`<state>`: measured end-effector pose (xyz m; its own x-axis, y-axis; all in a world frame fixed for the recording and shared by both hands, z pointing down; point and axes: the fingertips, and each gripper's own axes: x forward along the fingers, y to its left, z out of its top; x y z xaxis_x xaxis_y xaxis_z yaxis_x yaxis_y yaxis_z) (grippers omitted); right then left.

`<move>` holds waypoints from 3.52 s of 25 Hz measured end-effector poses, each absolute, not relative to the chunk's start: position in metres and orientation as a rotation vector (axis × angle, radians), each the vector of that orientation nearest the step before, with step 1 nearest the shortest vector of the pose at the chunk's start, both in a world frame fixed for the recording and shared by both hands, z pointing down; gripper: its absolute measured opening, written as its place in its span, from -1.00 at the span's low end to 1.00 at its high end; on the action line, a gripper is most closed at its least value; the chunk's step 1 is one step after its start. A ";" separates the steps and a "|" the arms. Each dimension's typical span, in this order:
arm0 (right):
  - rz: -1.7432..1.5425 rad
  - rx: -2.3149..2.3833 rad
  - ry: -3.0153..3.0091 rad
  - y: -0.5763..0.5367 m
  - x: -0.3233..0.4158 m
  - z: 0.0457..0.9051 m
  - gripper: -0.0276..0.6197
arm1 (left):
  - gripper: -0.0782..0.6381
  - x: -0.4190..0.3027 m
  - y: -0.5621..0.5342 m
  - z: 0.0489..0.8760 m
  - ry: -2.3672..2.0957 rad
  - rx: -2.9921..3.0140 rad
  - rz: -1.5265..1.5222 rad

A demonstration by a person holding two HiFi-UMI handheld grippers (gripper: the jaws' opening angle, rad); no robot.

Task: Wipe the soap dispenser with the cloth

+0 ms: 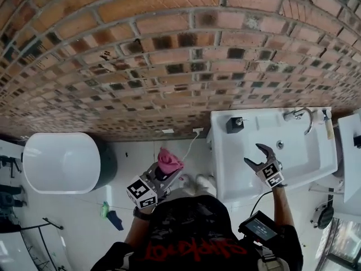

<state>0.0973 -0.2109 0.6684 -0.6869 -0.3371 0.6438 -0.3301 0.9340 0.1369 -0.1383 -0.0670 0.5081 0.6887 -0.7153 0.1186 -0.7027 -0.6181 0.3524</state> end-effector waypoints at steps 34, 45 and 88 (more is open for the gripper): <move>0.477 0.282 -2.747 -0.245 0.048 0.670 0.08 | -0.52 -0.116 -0.101 0.535 -1.124 2.480 0.079; 0.320 -0.006 -3.025 -0.101 0.037 0.450 0.06 | -0.52 -0.020 -0.082 0.445 -0.188 2.815 0.093; -0.095 0.135 -2.654 -0.005 0.021 0.428 0.02 | -0.52 0.028 0.029 0.556 0.852 2.786 1.592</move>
